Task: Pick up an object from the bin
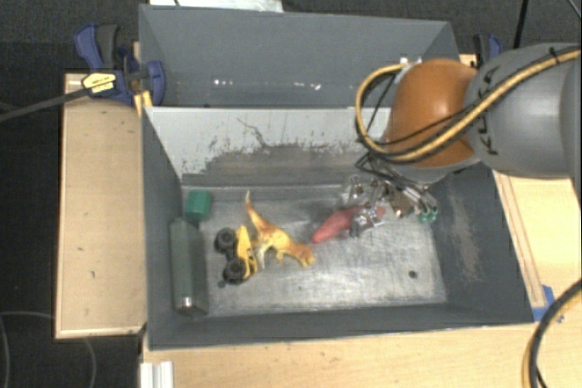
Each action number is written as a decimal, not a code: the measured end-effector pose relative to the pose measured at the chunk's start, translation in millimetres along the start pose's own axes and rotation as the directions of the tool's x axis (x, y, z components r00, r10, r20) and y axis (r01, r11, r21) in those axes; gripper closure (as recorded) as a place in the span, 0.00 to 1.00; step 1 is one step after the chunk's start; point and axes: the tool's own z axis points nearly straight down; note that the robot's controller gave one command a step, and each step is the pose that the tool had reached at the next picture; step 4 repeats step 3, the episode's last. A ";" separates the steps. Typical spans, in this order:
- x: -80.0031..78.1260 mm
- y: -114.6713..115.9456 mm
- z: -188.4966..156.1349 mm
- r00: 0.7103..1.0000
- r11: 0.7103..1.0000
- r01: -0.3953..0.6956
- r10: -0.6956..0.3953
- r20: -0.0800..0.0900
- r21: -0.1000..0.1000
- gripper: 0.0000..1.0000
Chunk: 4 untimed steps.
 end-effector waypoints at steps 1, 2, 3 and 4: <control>-0.8 0.0 -22.0 1.000 1.000 0.000 0.000 0.001 0.000 1.00; -1.2 -0.2 -44.8 1.000 1.000 0.000 0.000 0.003 0.001 1.00; -2.0 -0.4 -64.6 1.000 1.000 0.000 0.000 0.007 0.002 1.00; -2.0 -0.4 -64.6 1.000 1.000 0.000 0.000 0.007 0.002 1.00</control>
Offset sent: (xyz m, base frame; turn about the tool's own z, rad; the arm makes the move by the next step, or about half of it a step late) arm 0.0001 0.0001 0.0182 0.0000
